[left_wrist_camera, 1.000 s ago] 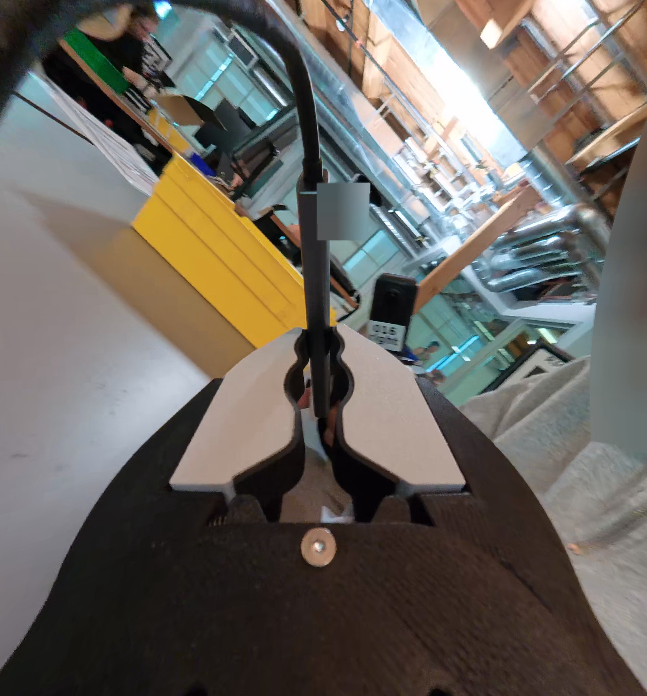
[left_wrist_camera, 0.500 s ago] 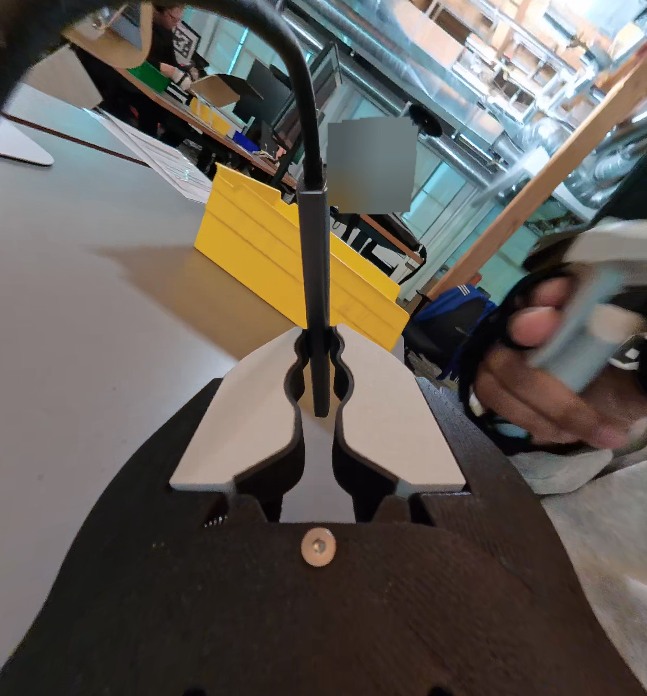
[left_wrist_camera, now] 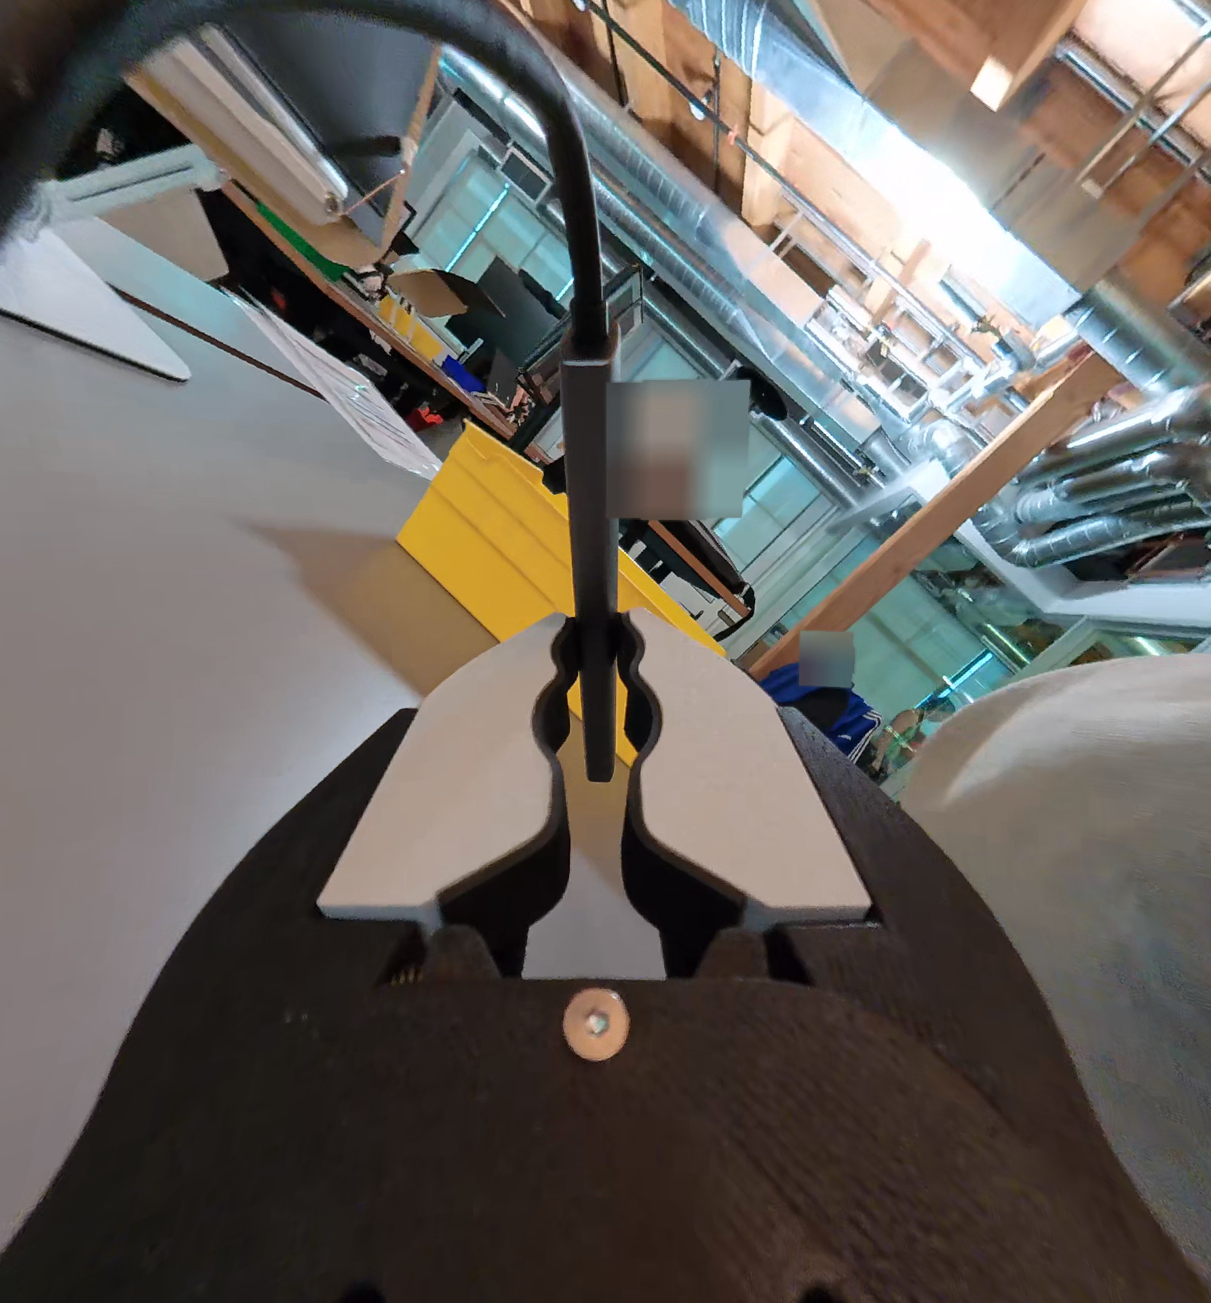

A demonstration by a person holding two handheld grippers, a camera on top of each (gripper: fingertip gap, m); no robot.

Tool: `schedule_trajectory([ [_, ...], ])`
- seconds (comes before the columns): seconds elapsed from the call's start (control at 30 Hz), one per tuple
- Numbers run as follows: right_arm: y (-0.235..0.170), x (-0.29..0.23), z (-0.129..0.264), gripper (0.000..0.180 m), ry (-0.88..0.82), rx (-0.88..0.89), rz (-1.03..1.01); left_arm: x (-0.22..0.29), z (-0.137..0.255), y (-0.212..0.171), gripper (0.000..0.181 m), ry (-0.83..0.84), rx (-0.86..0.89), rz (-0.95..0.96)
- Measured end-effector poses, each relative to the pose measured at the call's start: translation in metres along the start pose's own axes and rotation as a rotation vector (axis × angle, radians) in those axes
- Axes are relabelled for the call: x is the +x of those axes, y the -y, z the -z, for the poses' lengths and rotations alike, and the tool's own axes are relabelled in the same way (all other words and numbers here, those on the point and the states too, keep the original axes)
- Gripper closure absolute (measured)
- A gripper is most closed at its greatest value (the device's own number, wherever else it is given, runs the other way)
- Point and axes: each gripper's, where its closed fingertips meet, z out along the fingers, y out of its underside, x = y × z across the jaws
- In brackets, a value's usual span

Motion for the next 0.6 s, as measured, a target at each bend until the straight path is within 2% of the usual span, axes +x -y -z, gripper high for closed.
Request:
schedule_trajectory([
  [0.13,-0.039,0.023,-0.069,0.109,0.01,-0.299,-0.056,-0.002,0.002,0.002,0.17,-0.019,0.023,0.059],
  [0.23,-0.064,0.029,-0.092,0.116,0.039,-0.434,-0.109,-0.004,0.001,0.0,0.17,-0.022,0.016,0.082],
  [0.43,-0.09,0.031,-0.099,0.144,0.082,-0.546,-0.129,-0.003,-0.001,-0.004,0.17,-0.022,-0.01,0.067],
  [0.47,-0.089,0.037,-0.098,0.164,0.053,-0.539,-0.102,-0.005,-0.001,-0.004,0.17,-0.015,-0.005,0.065],
  [0.6,-0.074,0.04,-0.086,0.171,0.076,-0.463,-0.116,-0.007,-0.001,-0.003,0.17,-0.011,0.003,0.084],
])
